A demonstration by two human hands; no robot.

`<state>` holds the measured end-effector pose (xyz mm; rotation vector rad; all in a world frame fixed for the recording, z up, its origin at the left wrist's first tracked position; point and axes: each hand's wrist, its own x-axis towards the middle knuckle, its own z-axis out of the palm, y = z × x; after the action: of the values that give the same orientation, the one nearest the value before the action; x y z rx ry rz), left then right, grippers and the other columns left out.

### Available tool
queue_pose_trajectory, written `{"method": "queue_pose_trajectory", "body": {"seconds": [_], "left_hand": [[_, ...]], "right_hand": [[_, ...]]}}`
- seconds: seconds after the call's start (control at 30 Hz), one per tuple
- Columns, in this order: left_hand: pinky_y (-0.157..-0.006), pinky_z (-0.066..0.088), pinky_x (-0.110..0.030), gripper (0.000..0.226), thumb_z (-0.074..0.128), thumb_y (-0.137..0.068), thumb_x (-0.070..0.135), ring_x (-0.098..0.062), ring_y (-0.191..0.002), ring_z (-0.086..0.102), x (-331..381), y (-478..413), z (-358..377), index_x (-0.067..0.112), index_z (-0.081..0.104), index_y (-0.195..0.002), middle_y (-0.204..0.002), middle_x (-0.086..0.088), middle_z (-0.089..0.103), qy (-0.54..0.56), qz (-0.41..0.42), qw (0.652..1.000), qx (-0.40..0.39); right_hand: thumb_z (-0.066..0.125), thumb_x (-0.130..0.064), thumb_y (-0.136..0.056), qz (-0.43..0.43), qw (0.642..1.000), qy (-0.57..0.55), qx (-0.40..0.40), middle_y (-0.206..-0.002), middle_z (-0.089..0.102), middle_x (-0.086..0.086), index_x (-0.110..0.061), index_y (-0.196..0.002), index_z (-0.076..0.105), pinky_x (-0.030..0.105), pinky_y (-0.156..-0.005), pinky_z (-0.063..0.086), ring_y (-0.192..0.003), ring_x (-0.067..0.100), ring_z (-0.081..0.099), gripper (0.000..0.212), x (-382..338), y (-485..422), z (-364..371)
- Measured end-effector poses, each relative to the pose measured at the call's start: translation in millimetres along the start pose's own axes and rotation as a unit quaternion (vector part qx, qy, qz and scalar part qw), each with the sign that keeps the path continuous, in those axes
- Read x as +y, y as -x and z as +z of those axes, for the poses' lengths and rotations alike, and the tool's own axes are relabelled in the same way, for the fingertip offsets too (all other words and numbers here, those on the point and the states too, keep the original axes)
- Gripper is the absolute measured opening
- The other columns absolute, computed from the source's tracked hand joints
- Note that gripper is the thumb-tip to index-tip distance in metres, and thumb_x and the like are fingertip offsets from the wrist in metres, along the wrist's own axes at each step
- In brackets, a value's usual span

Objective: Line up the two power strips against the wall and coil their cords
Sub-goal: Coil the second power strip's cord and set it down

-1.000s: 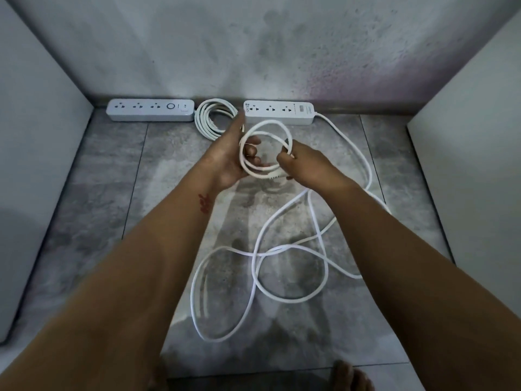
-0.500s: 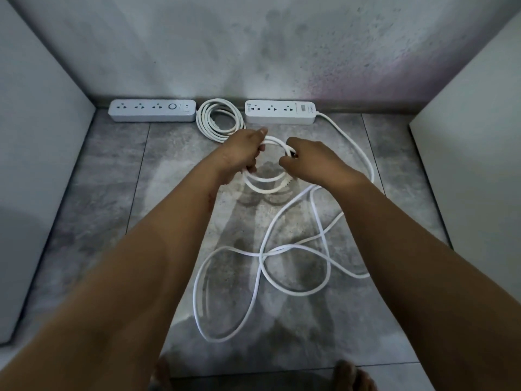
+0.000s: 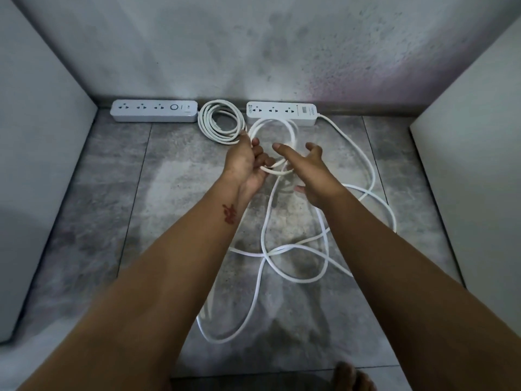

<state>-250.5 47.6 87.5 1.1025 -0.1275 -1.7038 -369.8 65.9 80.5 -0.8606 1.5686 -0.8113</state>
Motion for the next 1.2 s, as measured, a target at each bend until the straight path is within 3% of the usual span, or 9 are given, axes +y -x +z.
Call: {"method": "queue_pose_trajectory", "body": {"seconds": [0.1,0.23,0.4,0.5,0.67,0.83,0.93,1.03,1.2], "left_hand": [[-0.032,0.026,-0.017,0.046,0.032,-0.106,0.038,-0.008,-0.028,0.014,-1,3,4,0.012,0.042,-0.069,-0.04,0.005,0.022,0.022,-0.017,0.999,-0.02],[-0.032,0.026,-0.017,0.046,0.031,-0.106,0.036,-0.008,-0.029,0.014,-5,7,5,0.012,0.042,-0.068,-0.041,0.005,0.022,0.038,-0.029,0.998,-0.04],[-0.032,0.027,-0.017,0.047,0.032,-0.106,0.036,-0.008,-0.028,0.015,-6,8,7,0.011,0.043,-0.068,-0.039,0.005,0.024,0.066,-0.027,0.997,-0.042],[-0.032,0.029,-0.016,0.045,0.032,-0.106,0.036,-0.007,-0.028,0.017,-7,6,7,0.011,0.043,-0.07,-0.04,0.005,0.025,0.065,-0.017,0.997,-0.027],[-0.038,0.037,-0.017,0.044,0.029,-0.106,0.038,-0.009,-0.028,0.02,-14,2,7,0.012,0.041,-0.072,-0.039,0.004,0.026,0.108,-0.003,0.994,0.013],[-0.048,0.04,-0.026,0.045,0.03,-0.106,0.038,-0.01,-0.028,0.023,-12,1,10,0.014,0.04,-0.07,-0.038,0.003,0.026,0.137,0.004,0.99,0.041],[-0.05,0.043,-0.028,0.045,0.033,-0.106,0.036,-0.013,-0.035,0.033,-15,2,7,0.014,0.041,-0.069,-0.041,0.001,0.032,0.091,-0.005,0.995,0.038],[-0.053,0.05,-0.026,0.043,0.038,-0.104,0.026,-0.015,-0.04,0.051,-18,2,1,0.011,0.051,-0.066,-0.044,-0.001,0.05,-0.053,-0.004,0.998,0.029],[-0.064,0.05,-0.027,0.03,0.038,-0.101,0.027,-0.018,-0.066,0.062,-1,-5,-8,0.011,0.061,-0.092,-0.077,-0.005,0.068,-0.211,0.041,0.977,0.015]], "right_hand": [[0.078,-0.067,-0.053,0.012,0.999,-0.038,0.012,-0.155,0.032,0.007,-0.036,-0.15,0.001,0.05,-0.108,0.034,-0.134,0.024,0.041,0.127,4,-1,2],[0.074,-0.062,-0.071,0.033,0.997,-0.069,-0.03,-0.16,0.022,0.004,-0.032,-0.153,-0.011,0.052,-0.109,0.025,-0.143,0.025,0.029,0.122,12,-5,-6],[0.077,-0.064,-0.064,0.058,0.991,-0.098,-0.074,-0.149,0.043,0.005,-0.032,-0.152,0.009,0.046,-0.095,0.032,-0.135,0.025,0.041,0.115,11,-6,-7],[0.078,-0.049,-0.073,0.03,0.993,-0.105,-0.033,-0.128,0.058,0.003,-0.019,-0.144,0.028,0.038,-0.092,0.04,-0.118,0.018,0.054,0.092,9,-6,-7],[0.077,-0.019,-0.079,-0.012,0.984,-0.179,0.008,-0.071,0.066,0.009,-0.006,-0.095,0.065,0.033,-0.071,0.051,-0.068,0.021,0.066,0.023,4,-7,5],[0.073,-0.014,-0.081,0.011,0.976,-0.218,0.019,-0.068,0.068,0.004,-0.01,-0.081,0.068,0.027,-0.064,0.05,-0.062,0.015,0.064,0.006,6,-2,19],[0.063,-0.008,-0.08,0.012,0.986,-0.155,0.057,-0.07,0.066,0.008,-0.003,-0.084,0.067,0.024,-0.054,0.047,-0.057,0.015,0.062,0.007,6,-5,17],[0.052,-0.011,-0.082,-0.027,0.994,-0.037,0.099,-0.082,0.065,0.011,0.001,-0.112,0.056,0.032,-0.059,0.052,-0.069,0.02,0.064,0.033,4,-8,11],[0.036,-0.012,-0.098,-0.087,0.987,0.109,0.078,-0.076,0.047,0.005,-0.012,-0.104,0.036,0.05,-0.072,0.057,-0.066,0.021,0.052,0.006,4,-9,-2]]}}
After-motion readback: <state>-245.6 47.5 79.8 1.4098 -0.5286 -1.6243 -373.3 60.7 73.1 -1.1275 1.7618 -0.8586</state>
